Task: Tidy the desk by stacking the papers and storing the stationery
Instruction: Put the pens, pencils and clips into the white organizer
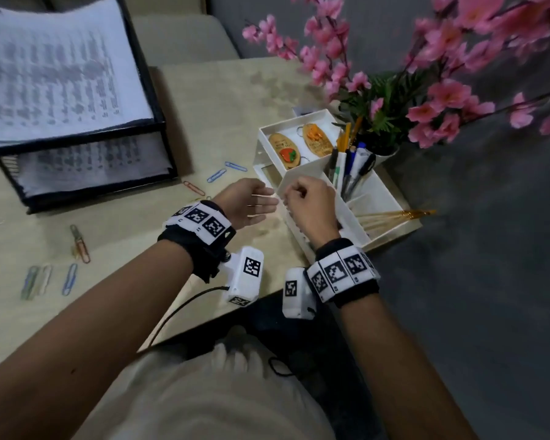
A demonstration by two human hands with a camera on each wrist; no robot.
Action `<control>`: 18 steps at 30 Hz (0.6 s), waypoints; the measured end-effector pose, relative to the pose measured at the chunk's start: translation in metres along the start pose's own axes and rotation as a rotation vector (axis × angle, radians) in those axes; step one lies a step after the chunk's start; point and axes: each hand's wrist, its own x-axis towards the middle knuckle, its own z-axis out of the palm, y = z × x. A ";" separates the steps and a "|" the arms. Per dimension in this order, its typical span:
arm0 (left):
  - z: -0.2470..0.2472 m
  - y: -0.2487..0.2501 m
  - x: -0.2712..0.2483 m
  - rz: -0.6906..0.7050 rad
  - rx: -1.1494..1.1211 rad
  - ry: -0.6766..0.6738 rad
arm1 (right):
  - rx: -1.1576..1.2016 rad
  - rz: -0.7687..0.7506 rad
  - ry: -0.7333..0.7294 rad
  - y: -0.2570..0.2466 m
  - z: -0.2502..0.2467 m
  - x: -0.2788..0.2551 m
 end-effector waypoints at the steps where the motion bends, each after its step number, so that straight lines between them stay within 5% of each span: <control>1: -0.019 0.002 -0.001 0.014 -0.076 0.066 | 0.008 -0.027 -0.044 -0.007 0.016 0.008; 6: -0.098 0.007 -0.016 0.062 -0.376 0.278 | -0.137 0.074 -0.257 -0.016 0.090 0.046; 12: -0.147 0.012 -0.025 0.117 -0.447 0.372 | -0.388 0.235 -0.202 0.010 0.118 0.064; 18: -0.161 0.010 -0.015 0.107 -0.415 0.384 | -0.387 0.136 -0.323 0.005 0.132 0.078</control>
